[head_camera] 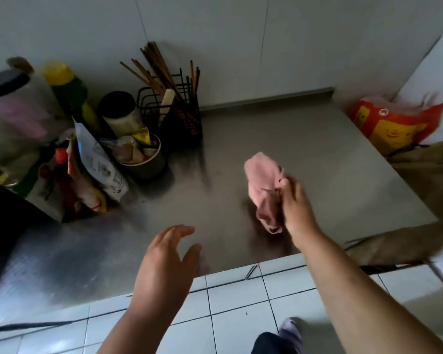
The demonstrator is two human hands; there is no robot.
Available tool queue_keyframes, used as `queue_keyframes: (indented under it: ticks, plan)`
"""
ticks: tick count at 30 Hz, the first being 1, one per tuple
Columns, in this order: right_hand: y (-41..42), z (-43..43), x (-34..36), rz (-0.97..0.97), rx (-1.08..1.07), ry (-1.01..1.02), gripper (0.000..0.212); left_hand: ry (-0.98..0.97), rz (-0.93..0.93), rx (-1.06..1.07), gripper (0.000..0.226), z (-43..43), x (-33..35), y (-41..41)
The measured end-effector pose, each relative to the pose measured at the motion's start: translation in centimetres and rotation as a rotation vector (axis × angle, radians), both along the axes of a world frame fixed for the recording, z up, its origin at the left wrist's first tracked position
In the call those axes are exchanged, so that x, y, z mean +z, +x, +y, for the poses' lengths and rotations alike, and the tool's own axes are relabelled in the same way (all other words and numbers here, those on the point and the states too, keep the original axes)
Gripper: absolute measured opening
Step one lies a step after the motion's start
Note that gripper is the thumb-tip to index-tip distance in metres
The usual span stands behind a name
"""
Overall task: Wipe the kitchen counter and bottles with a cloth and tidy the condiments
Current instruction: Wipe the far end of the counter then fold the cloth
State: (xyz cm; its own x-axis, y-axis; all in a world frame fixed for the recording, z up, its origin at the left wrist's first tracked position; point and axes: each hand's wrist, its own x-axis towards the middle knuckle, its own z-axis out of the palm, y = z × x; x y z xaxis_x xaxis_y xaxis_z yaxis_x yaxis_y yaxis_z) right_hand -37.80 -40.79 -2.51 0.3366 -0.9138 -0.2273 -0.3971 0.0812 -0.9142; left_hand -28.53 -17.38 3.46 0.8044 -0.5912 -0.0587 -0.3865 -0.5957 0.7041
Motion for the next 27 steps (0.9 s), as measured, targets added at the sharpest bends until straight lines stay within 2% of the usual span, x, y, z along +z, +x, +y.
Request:
queue_keyframes:
  ticks: [2,4,6,9,11,14,16,19,21,24,27]
  plan:
    - [-2.6,-3.5,-0.9,0.356,-0.101,-0.228,0.047,0.005,0.012,-0.014,0.028,-0.8,-0.3,-0.4]
    - [-3.6,-5.7,-1.1,0.429,-0.115,-0.399,0.05,0.017,0.033,-0.024,0.028,-2.0,-0.6,-0.6]
    - [-2.3,-6.3,-2.3,0.489,0.025,-0.495,0.05,0.038,0.053,-0.031,0.028,-3.3,-1.1,-0.7]
    - [0.3,-4.7,-5.0,0.688,0.369,-0.62,0.056,0.058,0.065,-0.052,0.029,-5.9,-1.5,-0.8]
    - [1.1,-2.3,-6.3,0.662,0.57,-0.727,0.051,0.07,0.068,-0.055,0.029,-7.9,-1.7,-0.8]
    - [-0.7,0.0,-6.0,0.477,0.838,-0.902,0.045,0.086,0.075,-0.065,0.029,-10.6,-1.8,-0.9]
    - [-3.7,-3.0,-5.6,0.549,0.779,-0.833,0.055,0.093,0.079,-0.077,0.029,-12.6,-2.2,-0.7]
    - [-8.7,-10.5,-5.5,0.775,0.355,-0.677,0.062,0.093,0.1,-0.06,0.029,-14.6,-2.4,-0.3]
    - [-10.2,-16.7,-5.6,0.888,0.184,-0.55,0.068,0.085,0.107,-0.038,0.027,-15.8,-2.7,0.0]
    - [-8.2,-23.8,-5.3,0.965,0.168,-0.479,0.072,0.085,0.127,0.024,0.026,-16.7,-3.2,0.7]
    - [-2.9,-26.4,-5.0,0.968,0.205,-0.492,0.071,0.085,0.146,0.08,0.026,-16.3,-3.3,1.6]
